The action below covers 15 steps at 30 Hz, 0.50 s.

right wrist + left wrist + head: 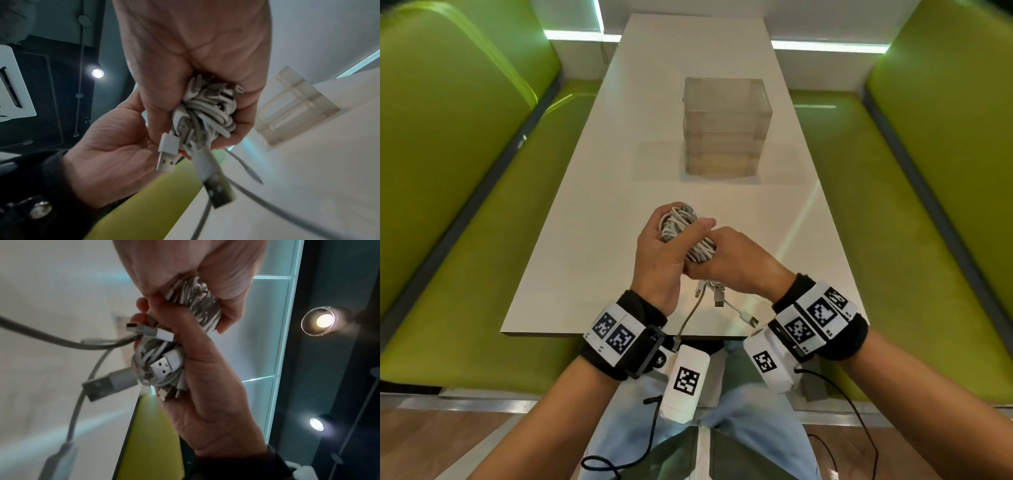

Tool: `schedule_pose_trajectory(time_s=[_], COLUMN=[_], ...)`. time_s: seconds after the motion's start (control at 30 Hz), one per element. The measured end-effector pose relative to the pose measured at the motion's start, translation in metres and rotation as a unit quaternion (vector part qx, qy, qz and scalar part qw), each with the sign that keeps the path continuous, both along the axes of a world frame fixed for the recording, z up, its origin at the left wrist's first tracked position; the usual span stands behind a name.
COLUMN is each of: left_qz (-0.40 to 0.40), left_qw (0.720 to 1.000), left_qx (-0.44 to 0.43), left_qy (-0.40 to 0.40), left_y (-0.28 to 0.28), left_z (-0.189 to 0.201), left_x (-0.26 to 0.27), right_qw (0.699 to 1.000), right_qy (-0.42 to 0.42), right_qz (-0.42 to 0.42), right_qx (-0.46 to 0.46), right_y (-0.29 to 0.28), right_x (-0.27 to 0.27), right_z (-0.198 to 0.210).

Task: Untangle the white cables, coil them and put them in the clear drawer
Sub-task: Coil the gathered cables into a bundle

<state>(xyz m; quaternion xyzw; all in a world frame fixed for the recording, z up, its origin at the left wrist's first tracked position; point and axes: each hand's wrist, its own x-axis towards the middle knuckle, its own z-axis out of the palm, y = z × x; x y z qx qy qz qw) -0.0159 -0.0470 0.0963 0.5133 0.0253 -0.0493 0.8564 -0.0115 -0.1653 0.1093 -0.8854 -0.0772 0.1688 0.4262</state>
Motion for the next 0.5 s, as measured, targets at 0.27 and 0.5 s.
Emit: schedule_pose_trajectory(time_s=[0.27, 0.5], left_qz=[-0.020, -0.045], left_qw=[0.999, 0.998], left_qx=[-0.037, 0.027], left_qy=[0.004, -0.033], left_y=[0.001, 0.001], left_z=[0.002, 0.001], left_x=[-0.002, -0.001], right_qw=[0.995, 0.996], right_qy=[0.022, -0.015], right_qz=[0.088, 0.066], right_qx=[0.050, 0.065], right_y=[-0.008, -0.013], right_x=[0.002, 0.002], right_z=[-0.002, -0.009])
